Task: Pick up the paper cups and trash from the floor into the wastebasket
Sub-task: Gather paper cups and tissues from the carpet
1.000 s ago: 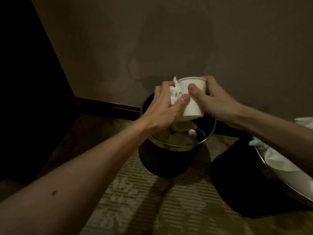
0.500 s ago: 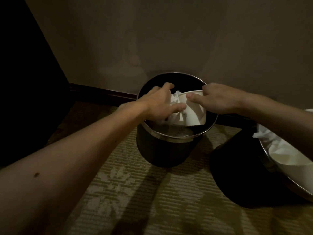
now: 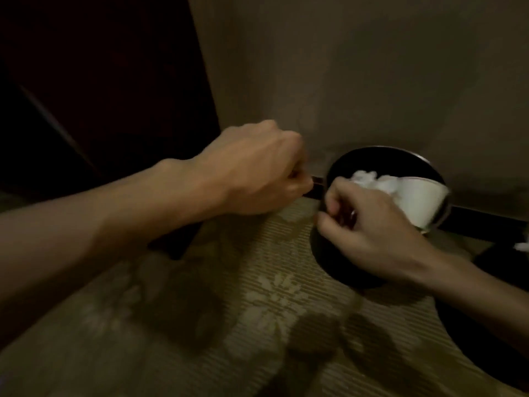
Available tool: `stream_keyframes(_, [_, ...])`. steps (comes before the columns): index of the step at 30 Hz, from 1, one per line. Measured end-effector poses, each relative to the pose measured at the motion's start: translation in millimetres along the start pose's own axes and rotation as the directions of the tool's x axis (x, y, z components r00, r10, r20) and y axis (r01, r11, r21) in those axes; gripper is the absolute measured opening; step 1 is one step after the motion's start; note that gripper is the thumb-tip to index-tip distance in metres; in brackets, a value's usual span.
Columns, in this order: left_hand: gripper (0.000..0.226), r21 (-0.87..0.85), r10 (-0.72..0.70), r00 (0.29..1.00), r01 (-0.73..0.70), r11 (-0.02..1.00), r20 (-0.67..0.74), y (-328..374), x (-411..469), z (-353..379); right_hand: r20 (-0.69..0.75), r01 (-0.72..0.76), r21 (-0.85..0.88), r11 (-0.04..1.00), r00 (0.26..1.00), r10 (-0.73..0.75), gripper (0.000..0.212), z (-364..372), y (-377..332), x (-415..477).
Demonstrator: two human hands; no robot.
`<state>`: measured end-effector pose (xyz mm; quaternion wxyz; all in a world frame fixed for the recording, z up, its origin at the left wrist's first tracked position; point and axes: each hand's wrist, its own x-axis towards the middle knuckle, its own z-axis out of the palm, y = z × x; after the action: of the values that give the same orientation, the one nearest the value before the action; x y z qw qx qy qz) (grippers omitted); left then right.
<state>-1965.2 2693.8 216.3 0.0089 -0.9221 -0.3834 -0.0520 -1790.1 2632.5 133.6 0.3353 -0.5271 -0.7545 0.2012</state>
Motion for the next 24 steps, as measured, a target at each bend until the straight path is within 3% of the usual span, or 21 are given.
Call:
stream_keyframes(3, [0.036, 0.056, -0.092, 0.994, 0.089, 0.995, 0.053, -26, -89, -27, 0.135, 0.182, 0.085, 0.980, 0.972, -0.192, 0.025, 54, -59, 13])
stream_keyframes(6, [0.034, 0.150, -0.185, 0.979, 0.171, 0.974, 0.089, -50, -195, -32, 0.269, 0.333, 0.174, 0.927, 0.889, -0.371, 0.019, 113, -115, 20])
stream_keyframes(9, [0.026, 0.279, -0.391, 0.906, 0.338, 0.899, 0.161, -60, -316, -16, 0.414, 0.451, 0.250, 0.857, 0.750, -0.516, 0.022, 178, -166, 12])
stream_keyframes(12, [0.029, 0.334, -0.612, 0.773, 0.539, 0.773, 0.169, -59, -435, 12, 0.544, 0.585, 0.260, 0.768, 0.569, -0.617, 0.038, 251, -211, -3])
stream_keyframes(15, [0.034, 0.317, -0.779, 0.586, 0.713, 0.626, 0.221, -52, -536, 51, 0.659, 0.659, 0.256, 0.708, 0.417, -0.626, 0.044, 324, -248, -21])
stream_keyframes(18, [0.037, 0.240, -0.864, 0.431, 0.838, 0.490, 0.259, -48, -609, 87, 0.732, 0.660, 0.248, 0.709, 0.351, -0.583, 0.040, 386, -276, -42])
stream_keyframes(24, [0.033, 0.074, -0.944, 0.276, 0.953, 0.294, 0.182, -51, -714, 160, 0.862, 0.593, 0.224, 0.774, 0.250, -0.441, 0.038, 465, -319, -87])
